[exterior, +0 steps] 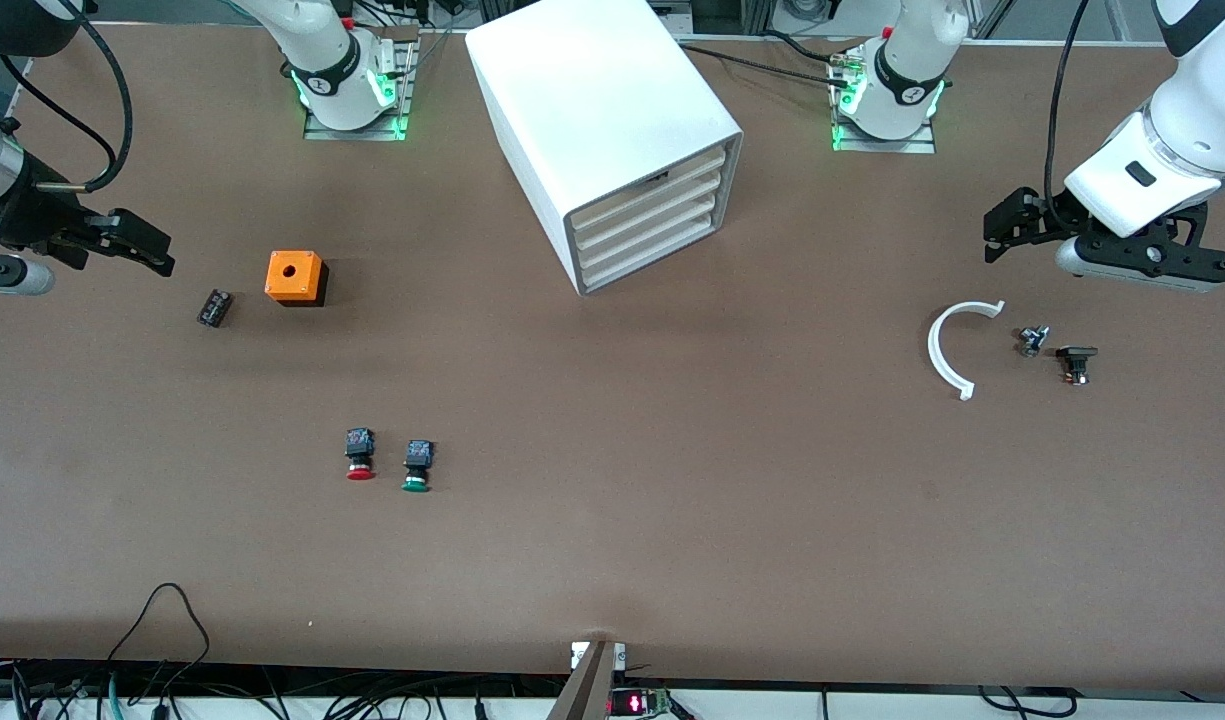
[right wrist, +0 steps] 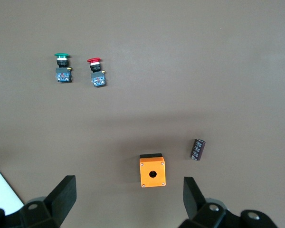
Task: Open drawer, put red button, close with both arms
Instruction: 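Reach the right gripper toward the red button while the left gripper approaches the cabinet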
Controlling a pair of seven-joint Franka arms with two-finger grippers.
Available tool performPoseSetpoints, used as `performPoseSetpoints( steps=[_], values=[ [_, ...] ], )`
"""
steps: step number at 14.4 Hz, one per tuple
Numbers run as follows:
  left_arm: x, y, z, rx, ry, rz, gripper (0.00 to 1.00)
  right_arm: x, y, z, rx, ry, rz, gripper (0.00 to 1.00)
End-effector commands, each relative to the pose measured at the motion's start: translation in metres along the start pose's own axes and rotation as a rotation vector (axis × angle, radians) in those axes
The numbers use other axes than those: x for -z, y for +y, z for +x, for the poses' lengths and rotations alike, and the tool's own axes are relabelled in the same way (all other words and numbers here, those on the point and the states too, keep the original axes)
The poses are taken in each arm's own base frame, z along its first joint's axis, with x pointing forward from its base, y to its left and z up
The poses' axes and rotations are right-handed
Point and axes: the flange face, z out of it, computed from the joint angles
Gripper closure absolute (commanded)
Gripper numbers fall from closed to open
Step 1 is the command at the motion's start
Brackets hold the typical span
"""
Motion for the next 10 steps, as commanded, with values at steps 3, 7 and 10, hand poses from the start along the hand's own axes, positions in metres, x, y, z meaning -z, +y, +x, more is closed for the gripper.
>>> performPoseSetpoints(
  steps=[3, 7, 10],
  values=[
    [0.006, -0.004, 0.002, -0.009, -0.023, 0.019, 0.00, 0.006, -0.012, -0.004, -0.019, -0.041, -0.020, 0.00],
    [0.005, -0.004, 0.002, -0.009, -0.028, 0.019, 0.00, -0.023, -0.027, -0.012, -0.007, -0.147, -0.028, 0.00],
    [0.005, -0.004, 0.001, -0.008, -0.029, 0.017, 0.00, -0.055, -0.045, 0.012, 0.034, -0.118, -0.032, 0.00]
  ],
)
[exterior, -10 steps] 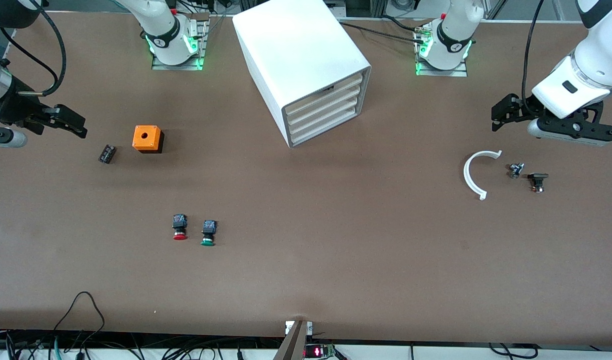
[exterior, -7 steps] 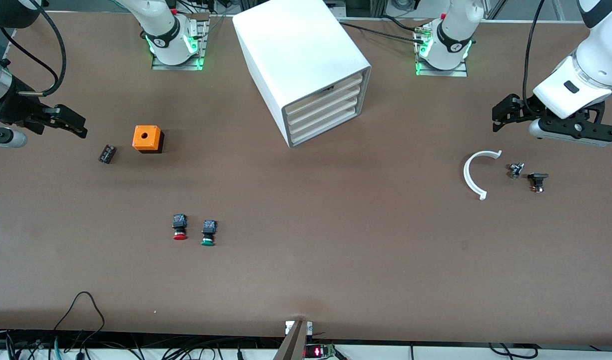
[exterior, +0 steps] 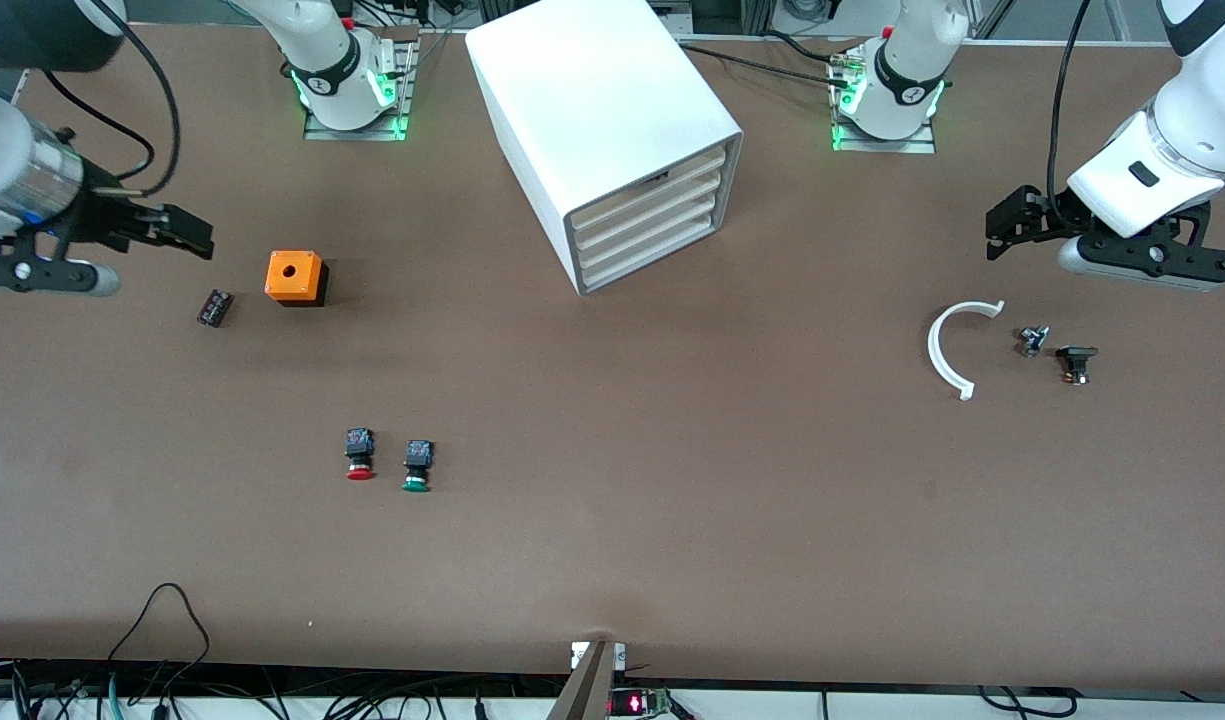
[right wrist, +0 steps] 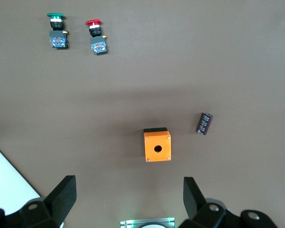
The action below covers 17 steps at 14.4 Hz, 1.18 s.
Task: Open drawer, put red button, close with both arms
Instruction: 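Reach the right gripper toward the red button while the left gripper approaches the cabinet, then lower the right gripper onto the red button while the left gripper reaches the drawer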
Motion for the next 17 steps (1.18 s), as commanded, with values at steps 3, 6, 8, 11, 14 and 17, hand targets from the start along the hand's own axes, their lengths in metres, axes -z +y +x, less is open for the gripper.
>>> performPoseSetpoints(
  steps=[3, 6, 8, 11, 14, 17],
  values=[
    [-0.003, -0.001, -0.009, -0.002, -0.112, -0.060, 0.00, -0.044, -0.023, 0.048, 0.114, 0.068, -0.003, 0.00],
    [-0.016, 0.020, -0.024, -0.026, -0.261, -0.187, 0.00, -0.080, -0.034, 0.081, 0.121, 0.124, 0.001, 0.00],
    [-0.021, 0.033, -0.029, -0.052, -0.322, -0.244, 0.00, -0.102, -0.040, 0.096, 0.116, 0.150, 0.026, 0.00],
    [-0.046, 0.055, -0.023, -0.108, -0.391, -0.428, 0.01, -0.137, -0.056, 0.114, 0.117, 0.165, 0.065, 0.00],
    [-0.107, 0.086, -0.011, -0.107, -0.460, -0.634, 0.01, -0.174, -0.072, 0.128, 0.132, 0.202, 0.073, 0.00],
    [-0.173, 0.123, -0.005, -0.187, -0.359, -0.789, 0.01, -0.223, -0.076, 0.143, 0.128, 0.206, 0.069, 0.00]
  ],
)
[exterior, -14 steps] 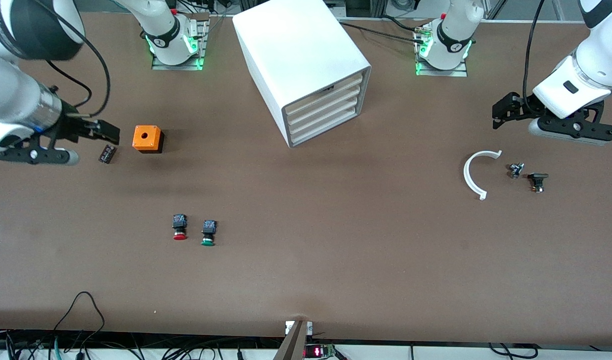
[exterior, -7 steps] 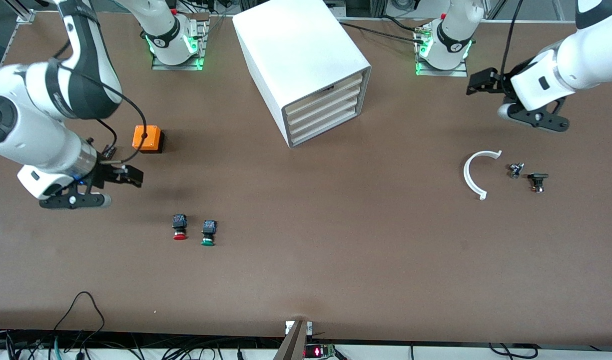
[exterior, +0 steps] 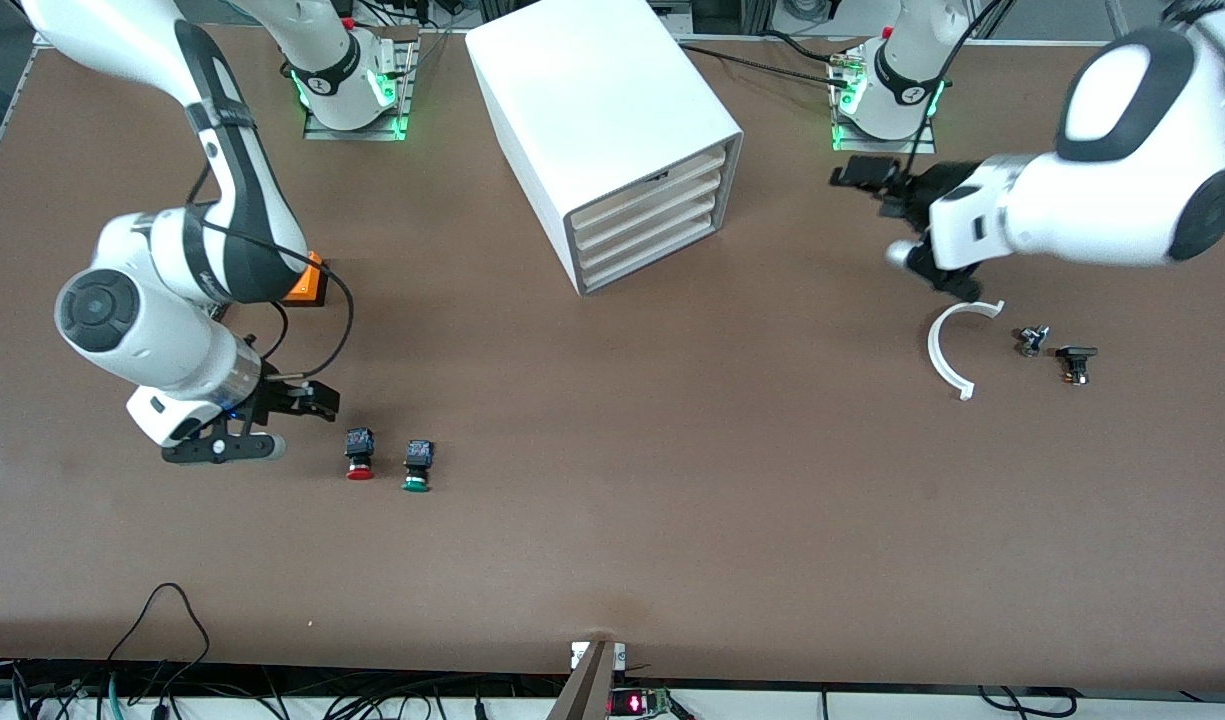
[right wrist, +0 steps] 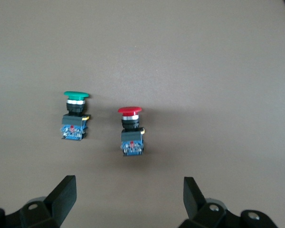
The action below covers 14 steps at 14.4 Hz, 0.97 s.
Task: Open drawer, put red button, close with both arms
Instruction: 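Lower the right gripper onto the red button while the left gripper reaches the drawer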
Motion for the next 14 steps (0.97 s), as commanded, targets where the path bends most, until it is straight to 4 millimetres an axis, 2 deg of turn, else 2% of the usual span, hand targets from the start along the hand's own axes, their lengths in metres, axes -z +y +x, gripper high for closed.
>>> performPoseSetpoints(
  steps=[1, 3, 4, 7, 9, 11, 14],
  values=[
    [-0.054, -0.018, 0.023, -0.108, 0.052, -0.158, 0.01, -0.040, -0.002, 0.003, 0.003, 0.002, 0.013, 0.00],
    [-0.080, -0.033, 0.029, -0.151, 0.113, -0.271, 0.01, -0.065, -0.001, 0.003, 0.003, -0.001, 0.010, 0.00],
    [-0.100, -0.037, 0.029, -0.174, 0.134, -0.320, 0.01, -0.075, -0.001, 0.003, 0.005, -0.001, 0.009, 0.00],
    [-0.158, -0.064, 0.018, -0.194, 0.194, -0.484, 0.03, -0.098, 0.000, 0.005, 0.003, 0.015, 0.007, 0.00],
    [-0.192, -0.080, 0.015, -0.248, 0.193, -0.504, 0.03, -0.108, 0.004, 0.005, -0.001, 0.019, 0.006, 0.00],
    [-0.211, -0.096, 0.018, -0.294, 0.188, -0.516, 0.05, -0.127, 0.004, 0.004, 0.000, 0.030, 0.003, 0.00],
    [-0.234, -0.106, 0.014, -0.277, 0.196, -0.568, 0.13, -0.148, 0.003, 0.001, 0.001, 0.026, 0.002, 0.00]
  ],
)
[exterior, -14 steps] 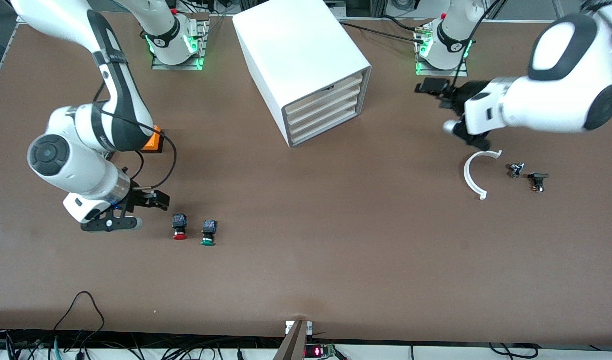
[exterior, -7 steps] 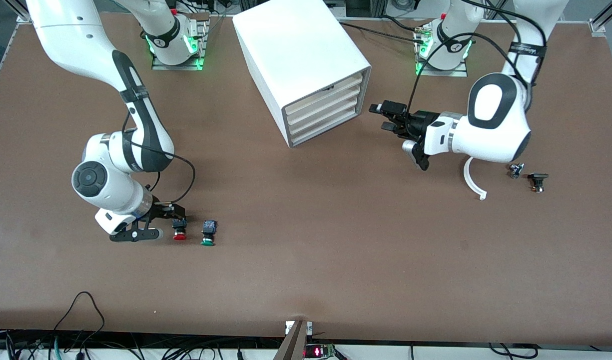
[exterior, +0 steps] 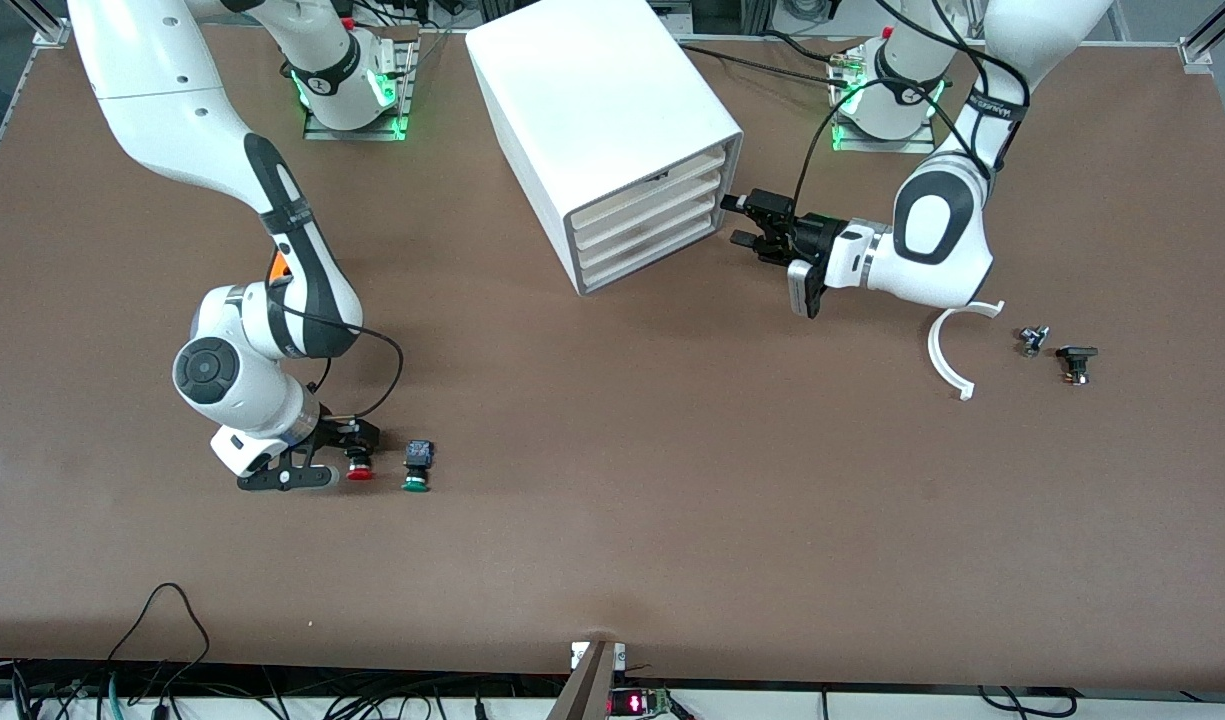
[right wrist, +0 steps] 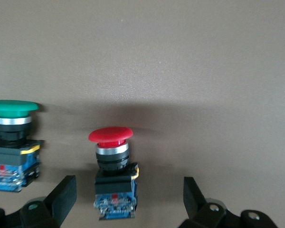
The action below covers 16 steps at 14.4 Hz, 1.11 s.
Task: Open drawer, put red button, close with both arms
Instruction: 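Grasp the red button with the right gripper while the left gripper pulls the drawer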
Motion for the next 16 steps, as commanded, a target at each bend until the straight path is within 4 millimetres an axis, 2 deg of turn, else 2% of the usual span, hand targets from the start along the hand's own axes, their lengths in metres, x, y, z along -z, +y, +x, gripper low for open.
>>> performPoseSetpoints(
  steps=[1, 2, 3, 5, 8, 10, 11, 14, 16],
  values=[
    [-0.023, -0.012, -0.008, -0.036, 0.023, -0.053, 0.22, -0.014, -0.002, -0.001, 0.005, 0.005, 0.014, 0.02],
    [-0.035, -0.019, -0.010, -0.060, 0.017, -0.071, 0.32, -0.017, -0.002, -0.002, 0.005, 0.001, 0.014, 0.07],
    [-0.041, -0.027, -0.012, -0.071, 0.021, -0.089, 0.38, -0.019, -0.002, -0.003, 0.002, -0.002, 0.013, 0.19],
    [-0.050, -0.038, -0.014, -0.072, 0.032, -0.112, 0.44, -0.020, -0.004, -0.003, -0.003, -0.007, 0.013, 0.41],
    [-0.068, -0.036, -0.023, -0.048, 0.028, -0.143, 0.45, -0.020, -0.008, -0.004, -0.002, -0.011, 0.017, 0.66],
    [-0.081, -0.035, -0.030, -0.028, 0.033, -0.167, 0.46, -0.018, -0.010, -0.003, 0.004, -0.008, 0.019, 0.91],
    [-0.085, -0.032, -0.031, -0.032, 0.027, -0.177, 0.52, -0.015, -0.011, -0.002, 0.007, -0.006, 0.021, 1.00],
    [-0.093, -0.033, -0.037, -0.034, 0.017, -0.179, 0.60, -0.001, -0.017, 0.003, -0.037, -0.037, 0.072, 1.00],
    [-0.094, -0.035, -0.039, -0.033, 0.016, -0.179, 0.73, 0.013, -0.019, 0.011, -0.056, -0.068, 0.090, 1.00]
  ],
)
